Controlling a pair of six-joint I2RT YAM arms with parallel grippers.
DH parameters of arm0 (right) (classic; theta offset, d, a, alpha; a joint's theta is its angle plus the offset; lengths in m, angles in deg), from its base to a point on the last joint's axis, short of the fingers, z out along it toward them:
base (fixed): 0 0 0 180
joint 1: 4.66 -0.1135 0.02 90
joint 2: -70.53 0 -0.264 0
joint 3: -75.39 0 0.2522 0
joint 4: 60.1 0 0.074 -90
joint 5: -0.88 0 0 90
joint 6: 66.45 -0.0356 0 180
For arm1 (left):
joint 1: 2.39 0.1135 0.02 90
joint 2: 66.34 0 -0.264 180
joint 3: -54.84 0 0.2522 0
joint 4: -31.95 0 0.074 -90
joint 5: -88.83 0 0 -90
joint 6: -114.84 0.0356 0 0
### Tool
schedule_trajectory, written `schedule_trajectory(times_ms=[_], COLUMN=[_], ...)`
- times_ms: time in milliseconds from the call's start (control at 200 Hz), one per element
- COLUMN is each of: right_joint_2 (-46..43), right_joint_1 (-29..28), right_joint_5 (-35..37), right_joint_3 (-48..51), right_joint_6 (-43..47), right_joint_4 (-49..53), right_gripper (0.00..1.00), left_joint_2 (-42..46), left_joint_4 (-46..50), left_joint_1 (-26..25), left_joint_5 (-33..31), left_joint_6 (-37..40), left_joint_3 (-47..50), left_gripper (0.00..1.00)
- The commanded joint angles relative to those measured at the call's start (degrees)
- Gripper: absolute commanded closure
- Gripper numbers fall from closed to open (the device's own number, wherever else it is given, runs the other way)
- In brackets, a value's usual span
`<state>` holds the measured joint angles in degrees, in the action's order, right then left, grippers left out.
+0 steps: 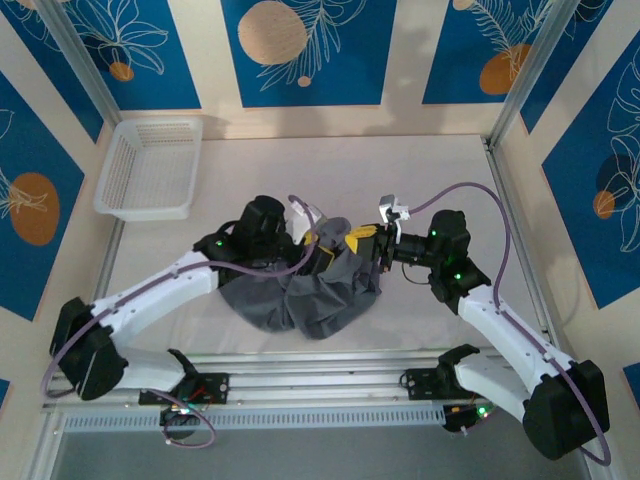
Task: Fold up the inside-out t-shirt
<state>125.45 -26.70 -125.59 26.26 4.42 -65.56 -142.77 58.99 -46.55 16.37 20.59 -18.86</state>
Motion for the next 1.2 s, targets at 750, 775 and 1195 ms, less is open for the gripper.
schedule_trajectory(times_ms=[750, 775, 1195], right_joint_2=[-7.99, -8.08, 9.7], right_joint_1=[-9.83, -11.99, -27.84], right_joint_5=[28.56, 32.47, 73.06], right_joint_3=[-1.33, -0.96, -8.86], right_joint_6=[3.52, 4.06, 24.98], right_joint_4=[9.66, 8.24, -0.38], right_gripper=[0.65, 0.63, 0.82], left_joint_2=[-1.62, -1.75, -1.65], left_joint_4=[10.17, 9.98, 13.21], left_joint_1=[6.05, 6.02, 6.04], left_joint_5=[5.15, 5.37, 3.55], left_joint_6=[-15.29, -15.43, -14.94], left_joint_3=[-19.51, -19.64, -20.44], left_gripper=[1.0, 1.0, 1.0])
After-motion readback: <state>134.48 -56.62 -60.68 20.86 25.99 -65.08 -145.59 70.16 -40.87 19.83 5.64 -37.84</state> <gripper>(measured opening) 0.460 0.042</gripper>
